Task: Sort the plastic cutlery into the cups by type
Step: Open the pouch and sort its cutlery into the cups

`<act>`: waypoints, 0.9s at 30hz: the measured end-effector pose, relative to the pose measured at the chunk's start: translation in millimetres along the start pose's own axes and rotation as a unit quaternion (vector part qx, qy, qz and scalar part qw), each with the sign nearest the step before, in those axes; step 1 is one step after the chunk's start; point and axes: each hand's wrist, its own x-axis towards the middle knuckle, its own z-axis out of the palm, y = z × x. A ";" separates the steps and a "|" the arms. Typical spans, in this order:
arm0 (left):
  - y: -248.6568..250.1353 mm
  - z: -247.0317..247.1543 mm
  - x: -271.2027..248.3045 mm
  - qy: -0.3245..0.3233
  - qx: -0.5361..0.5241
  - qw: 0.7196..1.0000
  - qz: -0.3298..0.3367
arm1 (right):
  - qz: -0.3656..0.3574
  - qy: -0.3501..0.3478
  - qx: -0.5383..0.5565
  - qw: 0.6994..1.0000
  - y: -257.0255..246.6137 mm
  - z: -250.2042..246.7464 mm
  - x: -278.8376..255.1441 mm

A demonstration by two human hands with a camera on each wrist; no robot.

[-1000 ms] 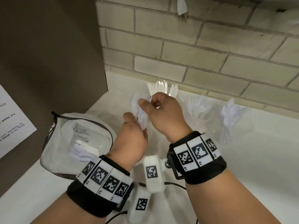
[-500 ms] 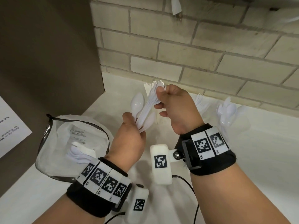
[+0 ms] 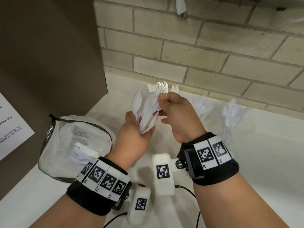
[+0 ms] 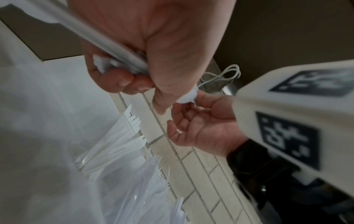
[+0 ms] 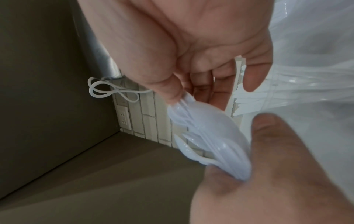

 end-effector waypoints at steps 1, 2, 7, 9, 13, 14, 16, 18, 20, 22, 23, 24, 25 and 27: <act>-0.8 -1.1 0.2 -0.004 -0.001 1.000 -0.008 | -0.001 0.008 0.022 1.000 -1.7 -0.2 -0.6; -2.0 -2.0 0.1 -0.008 -0.002 1.000 -0.012 | -0.004 0.019 0.041 0.999 -3.7 -1.1 -0.8; -5.0 -4.5 -1.2 -0.048 -0.064 0.995 -0.053 | -0.053 0.093 0.219 0.970 -21.2 -11.7 1.7; -6.0 -3.0 -1.2 -0.071 -0.122 0.988 -0.064 | -0.104 0.102 0.329 0.933 -32.8 -18.4 2.4; -2.6 -3.5 -3.1 -0.089 -0.206 0.971 -0.078 | -0.213 0.129 0.282 0.927 -43.6 -39.6 5.9; -2.4 -4.1 -3.2 -0.091 -0.214 0.970 -0.078 | -0.235 0.147 0.243 0.930 -41.7 -47.4 9.1; -3.1 -5.8 -3.6 -0.091 -0.222 0.968 -0.075 | -0.268 0.188 0.180 0.928 -32.8 -64.7 18.3; -3.2 -6.5 -3.8 -0.091 -0.239 0.964 -0.073 | -0.279 0.229 0.142 0.922 -20.4 -80.6 30.5; 0.3 -5.4 -4.8 -0.097 -0.261 0.958 -0.069 | -0.266 0.260 0.110 0.922 -4.2 -92.6 43.8; 5.7 -3.1 -6.2 -0.107 -0.280 0.952 -0.063 | -0.239 0.280 0.069 0.927 14.2 -99.3 56.0; 7.8 -1.8 -6.6 -0.113 -0.284 0.950 -0.060 | -0.220 0.283 0.047 0.932 22.9 -101.9 60.8; 9.7 -0.8 -6.9 -0.118 -0.286 0.949 -0.058 | -0.199 0.282 0.028 0.938 32.4 -104.0 65.3; 10.4 -0.7 -7.3 -0.122 -0.285 0.949 -0.058 | -0.179 0.279 0.010 0.943 40.1 -104.6 67.4; 12.4 0.7 -7.7 -0.136 -0.290 0.945 -0.061 | -0.141 0.276 -0.055 0.949 53.2 -108.2 70.3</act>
